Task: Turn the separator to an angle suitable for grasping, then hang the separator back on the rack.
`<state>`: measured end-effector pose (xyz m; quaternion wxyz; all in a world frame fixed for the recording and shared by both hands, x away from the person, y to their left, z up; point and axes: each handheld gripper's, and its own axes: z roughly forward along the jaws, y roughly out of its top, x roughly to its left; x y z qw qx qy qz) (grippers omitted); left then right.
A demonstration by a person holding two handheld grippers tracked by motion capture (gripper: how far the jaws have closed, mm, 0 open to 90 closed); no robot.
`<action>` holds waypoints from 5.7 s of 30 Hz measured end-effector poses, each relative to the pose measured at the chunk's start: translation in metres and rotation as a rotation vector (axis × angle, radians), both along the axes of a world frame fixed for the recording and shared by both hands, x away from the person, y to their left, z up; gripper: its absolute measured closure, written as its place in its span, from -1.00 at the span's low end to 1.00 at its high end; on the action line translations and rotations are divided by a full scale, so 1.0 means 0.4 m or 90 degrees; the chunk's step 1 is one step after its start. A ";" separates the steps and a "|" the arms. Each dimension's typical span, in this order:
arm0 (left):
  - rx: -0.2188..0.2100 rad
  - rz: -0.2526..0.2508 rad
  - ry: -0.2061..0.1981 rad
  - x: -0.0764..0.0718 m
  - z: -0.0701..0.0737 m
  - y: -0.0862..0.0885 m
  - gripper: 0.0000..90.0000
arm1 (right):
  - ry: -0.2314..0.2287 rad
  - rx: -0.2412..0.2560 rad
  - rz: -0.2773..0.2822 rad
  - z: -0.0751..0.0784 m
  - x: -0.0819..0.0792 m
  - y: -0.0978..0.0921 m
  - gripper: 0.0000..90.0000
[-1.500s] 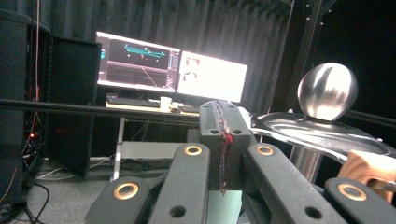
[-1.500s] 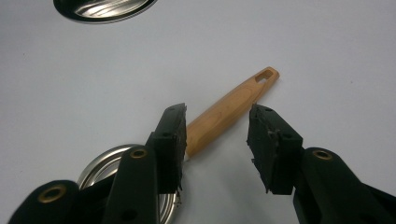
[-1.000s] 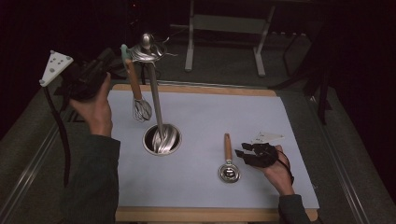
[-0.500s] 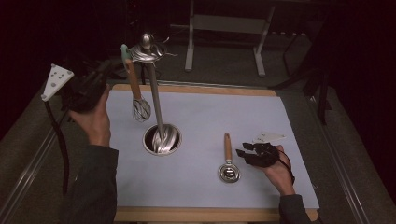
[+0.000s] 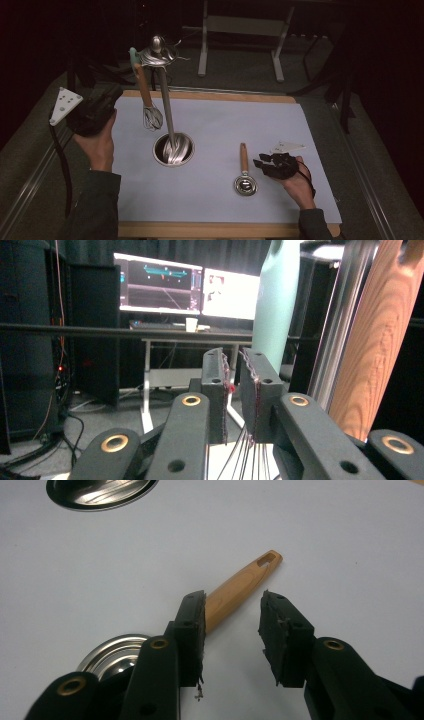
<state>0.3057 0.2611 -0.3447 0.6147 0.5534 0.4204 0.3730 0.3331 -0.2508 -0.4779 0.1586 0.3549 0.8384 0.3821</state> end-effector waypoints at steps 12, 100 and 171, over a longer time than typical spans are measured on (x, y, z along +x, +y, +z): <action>0.014 -0.003 0.038 -0.023 -0.095 0.005 0.74 | 0.005 -0.001 -0.005 -0.004 0.003 0.000 0.47; 0.054 -0.001 0.257 -0.053 -0.486 -0.033 0.61 | 0.080 -0.148 0.039 -0.083 0.137 0.211 0.99; 0.058 0.005 0.257 -0.054 -0.486 -0.036 0.57 | 0.272 -0.135 0.042 -0.062 0.074 0.253 0.57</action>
